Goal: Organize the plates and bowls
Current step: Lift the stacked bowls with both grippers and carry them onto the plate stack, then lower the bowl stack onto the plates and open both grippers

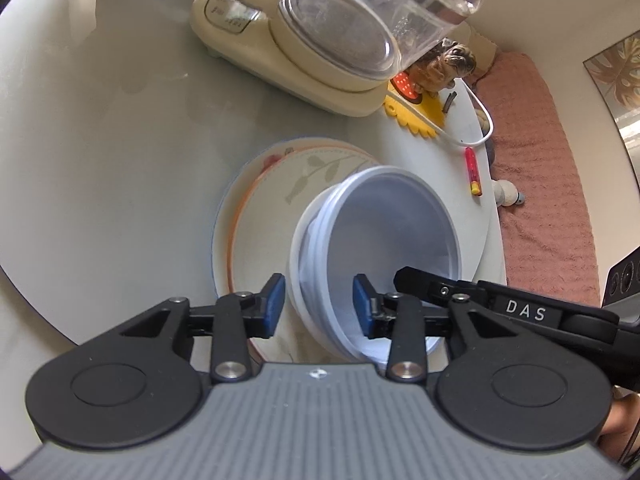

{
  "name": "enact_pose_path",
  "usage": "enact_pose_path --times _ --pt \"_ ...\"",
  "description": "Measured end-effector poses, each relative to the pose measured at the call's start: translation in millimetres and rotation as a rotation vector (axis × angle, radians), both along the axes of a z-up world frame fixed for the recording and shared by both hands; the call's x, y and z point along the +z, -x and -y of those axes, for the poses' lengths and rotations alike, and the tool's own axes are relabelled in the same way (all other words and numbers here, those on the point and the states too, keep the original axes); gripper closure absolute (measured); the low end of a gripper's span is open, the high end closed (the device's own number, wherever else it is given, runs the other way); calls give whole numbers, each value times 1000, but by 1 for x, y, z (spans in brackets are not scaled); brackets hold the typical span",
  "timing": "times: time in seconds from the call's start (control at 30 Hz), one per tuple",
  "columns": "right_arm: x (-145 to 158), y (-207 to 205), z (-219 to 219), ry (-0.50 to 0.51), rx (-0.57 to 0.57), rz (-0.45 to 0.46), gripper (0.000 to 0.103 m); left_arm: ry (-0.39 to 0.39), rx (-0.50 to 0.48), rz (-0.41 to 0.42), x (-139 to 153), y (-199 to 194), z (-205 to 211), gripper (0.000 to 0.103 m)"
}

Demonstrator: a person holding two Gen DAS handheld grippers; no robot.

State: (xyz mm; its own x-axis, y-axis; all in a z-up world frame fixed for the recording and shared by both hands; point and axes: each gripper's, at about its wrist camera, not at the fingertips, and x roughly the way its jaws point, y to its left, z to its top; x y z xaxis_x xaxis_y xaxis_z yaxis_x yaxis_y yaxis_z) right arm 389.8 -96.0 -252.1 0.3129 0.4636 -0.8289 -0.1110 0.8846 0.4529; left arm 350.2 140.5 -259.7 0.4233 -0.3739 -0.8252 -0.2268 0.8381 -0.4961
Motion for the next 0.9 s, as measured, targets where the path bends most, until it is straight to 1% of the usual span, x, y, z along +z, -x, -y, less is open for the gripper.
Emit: enact_pose_path --times 0.1,0.17,0.2,0.27,0.37,0.43,0.53,0.63,0.73,0.83,0.9 --pt "7 4 2 4 -26 24 76 -23 -27 11 10 2 -4 58" --pt "14 9 4 9 -38 48 76 -62 -61 52 24 6 -7 57" --pt "18 13 5 11 -47 65 76 -70 -71 65 31 7 -10 55" --pt "28 20 8 8 -58 91 76 -72 -102 94 46 11 -14 55" --pt "44 32 11 8 -65 142 76 -116 -137 144 70 20 -12 55" --pt "56 40 14 -5 -76 166 76 -127 -144 170 86 28 -10 55" --pt "78 51 18 -13 -69 220 76 -159 -138 217 111 43 -4 55" --pt "106 62 24 2 -50 277 76 -208 -85 287 141 65 3 55" --pt "135 78 33 -1 -13 346 76 -222 -59 331 169 88 8 55" --pt "163 95 44 0 11 414 76 -285 -36 380 198 114 19 55" --pt "180 109 53 -9 18 458 76 -307 -20 400 213 133 26 55"
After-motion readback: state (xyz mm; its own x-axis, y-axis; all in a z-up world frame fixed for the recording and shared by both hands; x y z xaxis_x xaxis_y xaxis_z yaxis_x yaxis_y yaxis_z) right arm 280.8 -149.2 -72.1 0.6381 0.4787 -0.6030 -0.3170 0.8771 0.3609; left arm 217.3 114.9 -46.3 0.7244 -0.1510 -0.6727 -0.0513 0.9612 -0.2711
